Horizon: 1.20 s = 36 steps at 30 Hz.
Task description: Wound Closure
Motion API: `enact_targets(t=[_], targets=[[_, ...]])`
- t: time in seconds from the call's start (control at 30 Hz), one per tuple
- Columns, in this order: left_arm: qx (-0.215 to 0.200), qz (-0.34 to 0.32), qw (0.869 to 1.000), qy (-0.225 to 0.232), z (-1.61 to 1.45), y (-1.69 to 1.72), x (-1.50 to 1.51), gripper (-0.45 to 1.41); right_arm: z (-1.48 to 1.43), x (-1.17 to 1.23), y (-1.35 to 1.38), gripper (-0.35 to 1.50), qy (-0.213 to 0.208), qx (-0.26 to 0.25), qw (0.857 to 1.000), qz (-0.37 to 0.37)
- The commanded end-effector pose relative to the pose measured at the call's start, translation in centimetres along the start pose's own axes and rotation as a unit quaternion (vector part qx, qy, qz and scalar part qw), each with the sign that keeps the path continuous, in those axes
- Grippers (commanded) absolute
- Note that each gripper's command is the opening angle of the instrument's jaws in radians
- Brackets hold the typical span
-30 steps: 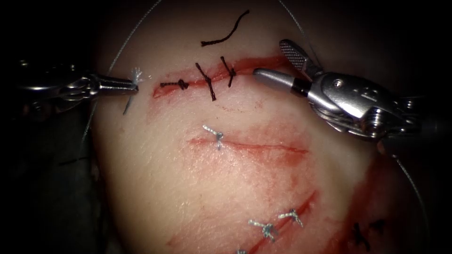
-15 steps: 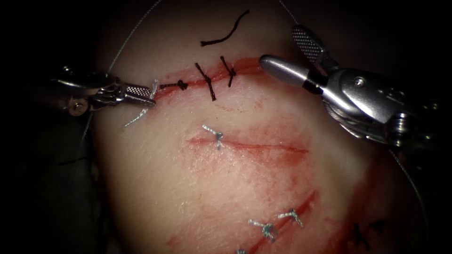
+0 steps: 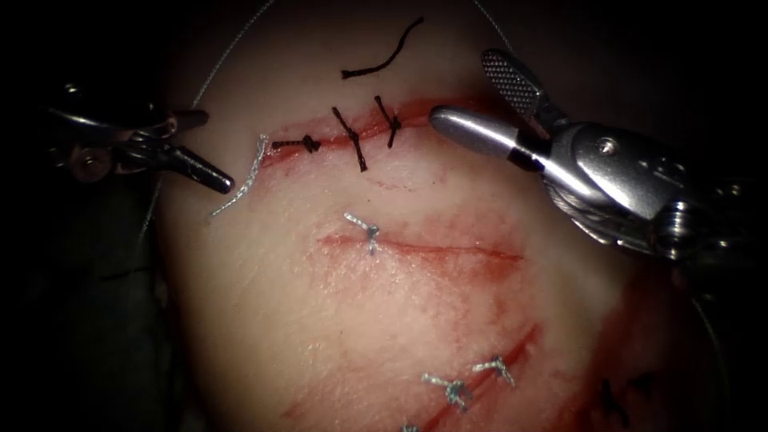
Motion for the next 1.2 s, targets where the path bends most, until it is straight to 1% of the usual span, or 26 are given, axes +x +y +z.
enact_targets(t=[0.03,0.1,0.13,0.23,0.37,0.43,0.53,0.57,0.63,0.67,0.73,0.8,0.83,0.87,0.9,0.93,0.97,1.07,1.13,1.17,1.2], targets=[[0.007,0.010,1.000,0.003,0.05,0.04,0.03,1.35,0.03,0.06,0.03,1.16,0.000,0.002,1.000,0.002],[0.018,0.029,0.999,0.006,0.02,0.15,0.11,1.31,-0.04,0.15,0.10,1.16,-0.002,0.006,1.000,0.007],[0.015,0.041,0.999,0.002,0.04,0.22,0.13,1.31,-0.08,0.19,0.14,1.16,-0.003,0.008,1.000,0.009],[-0.031,0.031,0.999,0.001,0.16,0.43,0.10,1.24,-0.21,0.34,0.27,1.20,-0.006,0.016,1.000,0.017],[-0.079,0.027,0.996,0.007,0.42,0.80,0.09,1.24,-0.44,0.54,0.54,1.23,-0.011,0.021,0.999,0.027],[-0.099,0.030,0.995,0.007,0.55,0.99,0.10,1.24,-0.57,0.61,0.68,1.23,-0.013,0.010,0.999,0.038],[-0.141,0.040,0.989,0.019,0.81,1.33,0.11,1.23,-0.80,0.64,0.93,1.16,-0.014,-0.019,0.998,0.057],[-0.154,0.023,0.987,0.023,0.90,1.42,0.12,1.19,-0.83,0.63,0.99,1.16,-0.014,-0.029,0.998,0.062],[-0.195,-0.029,0.980,0.041,1.16,1.61,0.18,1.11,-0.87,0.58,1.11,1.16,-0.012,-0.038,0.997,0.065],[-0.213,-0.048,0.974,0.051,1.28,1.68,0.22,1.11,-0.88,0.56,1.15,1.16,-0.012,-0.041,0.997,0.067],[-0.259,-0.062,0.961,0.080,1.59,1.81,0.33,1.08,-0.88,0.49,1.22,1.16,-0.009,-0.049,0.997,0.067],[-0.290,-0.082,0.949,0.090,1.87,1.89,0.39,1.11,-0.87,0.43,1.24,1.18,-0.008,-0.054,0.996,0.070],[-0.304,-0.100,0.944,0.086,2.06,1.92,0.41,1.14,-0.86,0.40,1.24,1.20,-0.007,-0.055,0.996,0.068],[-0.310,-0.114,0.940,0.084,2.21,1.94,0.40,1.16,-0.85,0.38,1.23,1.20,-0.006,-0.055,0.996,0.067],[-0.315,-0.129,0.936,0.084,2.35,1.94,0.39,1.11,-0.84,0.37,1.22,1.20,-0.006,-0.055,0.996,0.067],[-0.316,-0.133,0.936,0.084,2.50,1.94,0.37,1.11,-0.84,0.36,1.21,1.18,-0.006,-0.053,0.996,0.067],[-0.317,-0.146,0.934,0.077,2.67,1.93,0.33,1.06,-0.83,0.36,1.20,1.18,-0.006,-0.050,0.996,0.067],[-0.317,-0.175,0.930,0.063,3.06,1.90,0.25,0.99,-0.81,0.37,1.18,1.18,-0.006,-0.051,0.996,0.067],[-0.326,-0.191,0.924,0.062,3.24,1.88,0.22,0.99,-0.81,0.37,1.17,1.18,-0.006,-0.050,0.996,0.067],[-0.335,-0.199,0.919,0.064,3.33,1.88,0.22,0.99,-0.81,0.37,1.16,1.18,-0.006,-0.050,0.996,0.067],[-0.342,-0.203,0.915,0.068,3.39,1.88,0.23,0.96,-0.81,0.37,1.16,1.18,-0.006,-0.049,0.997,0.067]])
